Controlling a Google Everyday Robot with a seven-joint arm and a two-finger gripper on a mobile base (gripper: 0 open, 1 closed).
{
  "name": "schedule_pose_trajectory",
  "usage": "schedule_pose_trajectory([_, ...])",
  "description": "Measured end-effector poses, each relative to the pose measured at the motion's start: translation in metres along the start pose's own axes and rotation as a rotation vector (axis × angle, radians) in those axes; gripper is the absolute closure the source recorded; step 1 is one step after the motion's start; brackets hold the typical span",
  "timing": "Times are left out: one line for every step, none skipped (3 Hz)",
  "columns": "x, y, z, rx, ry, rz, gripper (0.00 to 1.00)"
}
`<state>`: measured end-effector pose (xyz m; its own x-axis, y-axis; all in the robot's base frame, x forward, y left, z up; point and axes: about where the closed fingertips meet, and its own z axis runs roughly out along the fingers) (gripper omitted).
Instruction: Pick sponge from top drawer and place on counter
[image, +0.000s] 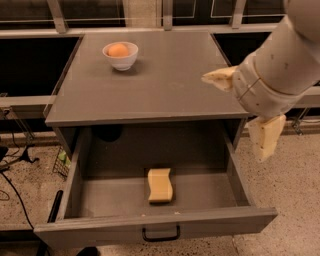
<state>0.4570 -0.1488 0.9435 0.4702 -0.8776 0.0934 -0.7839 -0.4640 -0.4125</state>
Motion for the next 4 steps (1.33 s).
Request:
schedule_pose_trajectory([-0.018, -0.004, 0.003, 0.011, 0.04, -0.231, 0.0])
schedule_pose_trajectory([-0.04, -0.012, 0.017, 0.004, 0.048, -0.481, 0.0])
schedule_pose_trajectory([-0.042, -0.013, 0.014, 0.007, 0.054, -0.584, 0.0])
schedule_pose_trajectory([-0.042, -0.013, 0.014, 0.012, 0.052, -0.589, 0.0])
